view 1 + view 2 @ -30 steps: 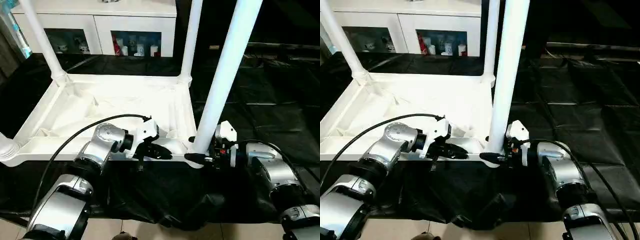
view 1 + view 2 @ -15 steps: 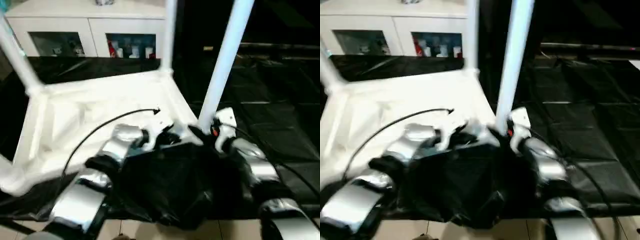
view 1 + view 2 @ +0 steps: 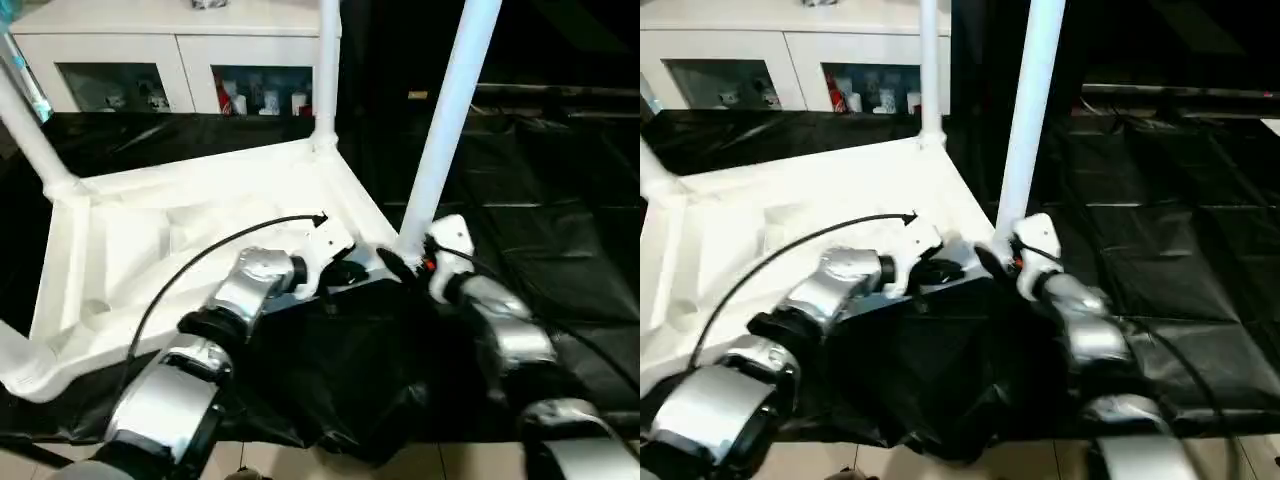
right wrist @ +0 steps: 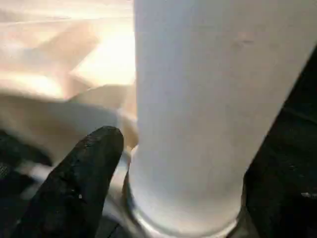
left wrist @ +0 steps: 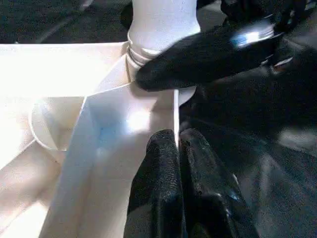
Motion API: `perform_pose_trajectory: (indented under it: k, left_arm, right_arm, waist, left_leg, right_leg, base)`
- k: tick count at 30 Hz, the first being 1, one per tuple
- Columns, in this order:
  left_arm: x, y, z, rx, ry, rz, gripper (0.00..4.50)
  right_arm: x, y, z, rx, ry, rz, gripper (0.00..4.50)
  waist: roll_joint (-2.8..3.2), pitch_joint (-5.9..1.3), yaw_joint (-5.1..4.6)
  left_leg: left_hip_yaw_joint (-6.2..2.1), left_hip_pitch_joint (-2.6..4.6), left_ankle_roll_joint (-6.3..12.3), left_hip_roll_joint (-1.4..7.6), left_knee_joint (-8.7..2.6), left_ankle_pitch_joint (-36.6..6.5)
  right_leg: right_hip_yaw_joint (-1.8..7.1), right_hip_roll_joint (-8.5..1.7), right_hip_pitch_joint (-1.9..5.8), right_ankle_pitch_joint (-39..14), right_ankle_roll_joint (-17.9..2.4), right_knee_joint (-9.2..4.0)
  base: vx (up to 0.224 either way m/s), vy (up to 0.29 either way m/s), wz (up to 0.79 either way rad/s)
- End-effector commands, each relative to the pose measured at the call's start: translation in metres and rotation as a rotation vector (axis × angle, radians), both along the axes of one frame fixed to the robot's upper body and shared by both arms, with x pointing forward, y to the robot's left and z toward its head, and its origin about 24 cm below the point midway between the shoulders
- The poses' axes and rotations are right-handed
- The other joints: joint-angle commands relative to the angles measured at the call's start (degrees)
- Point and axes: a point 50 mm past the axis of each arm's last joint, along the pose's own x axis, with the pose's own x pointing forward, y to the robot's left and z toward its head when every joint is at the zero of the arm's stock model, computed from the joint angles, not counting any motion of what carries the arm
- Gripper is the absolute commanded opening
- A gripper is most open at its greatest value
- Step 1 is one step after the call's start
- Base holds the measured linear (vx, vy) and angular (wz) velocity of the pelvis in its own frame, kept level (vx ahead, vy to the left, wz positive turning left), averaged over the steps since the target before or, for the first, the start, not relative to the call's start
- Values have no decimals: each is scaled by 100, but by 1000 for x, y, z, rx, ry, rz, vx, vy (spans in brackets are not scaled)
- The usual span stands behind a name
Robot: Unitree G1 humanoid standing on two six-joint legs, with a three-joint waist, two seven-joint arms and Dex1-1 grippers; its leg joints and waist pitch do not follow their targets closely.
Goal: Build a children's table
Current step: Rotate leg to tighten
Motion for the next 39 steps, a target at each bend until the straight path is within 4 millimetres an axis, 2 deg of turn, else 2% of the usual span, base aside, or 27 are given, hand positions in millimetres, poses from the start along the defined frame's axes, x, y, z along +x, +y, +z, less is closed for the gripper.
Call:
perform_pose_trajectory:
  k: [1,5,10,13,17,23,25,27,30,31,32,34,35,37,39]
  left_arm:
    - [-5,-14,9,-68,-38,-102,0]
    - [-12,6,8,-47,2,-226,0]
    - [-19,24,8,-39,66,-333,0]
    - [-21,30,9,-42,87,-360,0]
    - [-22,32,9,-37,93,-367,0]
    - [-24,32,8,-42,97,-369,0]
    - [-23,31,8,-41,91,-358,0]
    - [-21,30,7,-34,80,-331,0]
    - [-10,24,8,-37,32,-181,0]
    - [-6,20,8,-46,18,-123,0]
    - [-2,16,9,-50,4,-73,0]
    - [1,10,9,-46,-10,-25,0]
    - [4,1,10,-55,-12,22,0]
    - [6,-4,10,-58,-15,56,0]
    - [8,-20,11,-77,-25,122,0]
  right_arm:
    - [-8,28,4,30,0,226,375]
    - [-23,4,9,-14,29,439,375]
    - [-29,-12,14,-20,62,513,375]
    - [-30,-13,15,-5,77,529,352]
    - [-31,-13,15,0,94,552,332]
    - [-35,-8,11,9,116,575,273]
    - [-35,-8,9,14,123,567,270]
    - [-35,-7,7,20,130,544,268]
    - [-28,-8,-3,-19,132,381,266]
    - [-24,-9,-8,-32,142,299,265]
    - [-20,-9,-13,-34,156,201,265]
    - [-16,-9,-18,-27,167,105,265]
    - [-12,-6,-22,-1,184,-15,265]
    - [-10,-3,-25,11,191,-78,265]
    - [-6,11,-29,30,197,-186,265]
  waist:
    - [-74,-361,39]
    - [-71,-356,95]
    - [-56,-370,121]
    - [-48,-374,141]
    - [-51,-377,151]
    - [-52,-385,153]
    - [-53,-383,154]
    - [-56,-379,153]
    - [-52,-365,140]
    - [-44,-350,112]
    - [-52,-339,77]
    - [-65,-338,47]
    - [-67,-333,46]
    - [-69,-347,37]
    - [-59,-360,42]
  left_leg:
    - [-152,41,648,319,-343,-962]
    - [-150,56,645,328,-344,-1031]
    - [-157,58,627,357,-352,-978]
    - [-156,57,590,362,-352,-923]
    - [-156,62,524,352,-351,-942]
    - [-158,50,563,354,-345,-816]
    - [-152,58,549,348,-342,-856]
    - [-154,54,533,342,-343,-868]
    - [-160,72,457,347,-356,-966]
    - [-162,93,355,343,-364,-1085]
    - [-178,108,259,324,-375,-1213]
    - [-188,111,188,314,-378,-1279]
    - [-174,118,223,305,-370,-1250]
    - [-181,108,227,296,-373,-1199]
    - [-177,106,259,311,-372,-1093]
  right_leg:
    - [350,-562,295,-1193,-1157,-488]
    - [347,-554,296,-1390,-1123,-508]
    - [353,-576,268,-1242,-1235,-472]
    - [353,-568,260,-1098,-1298,-449]
    - [351,-569,268,-1161,-1266,-452]
    - [348,-565,269,-1015,-1257,-434]
    - [348,-566,265,-1068,-1255,-445]
    - [346,-564,269,-1127,-1230,-451]
    - [344,-571,252,-1333,-1188,-480]
    - [348,-571,220,-1542,-1159,-503]
    - [339,-575,228,-1803,-1118,-533]
    - [341,-582,237,-2005,-1045,-562]
    - [358,-579,223,-2011,-1005,-577]
    - [353,-579,239,-2017,-969,-577]
    - [365,-578,235,-1757,-1004,-550]
  base:
    - [0,0,0]
    - [0,0,0]
    - [0,0,0]
    - [0,0,0]
    - [0,0,0]
    - [0,0,0]
    - [0,0,0]
    - [0,0,0]
    - [0,0,0]
    - [0,0,0]
    - [0,0,0]
    - [0,0,0]
    - [0,0,0]
    - [0,0,0]
    - [0,0,0]
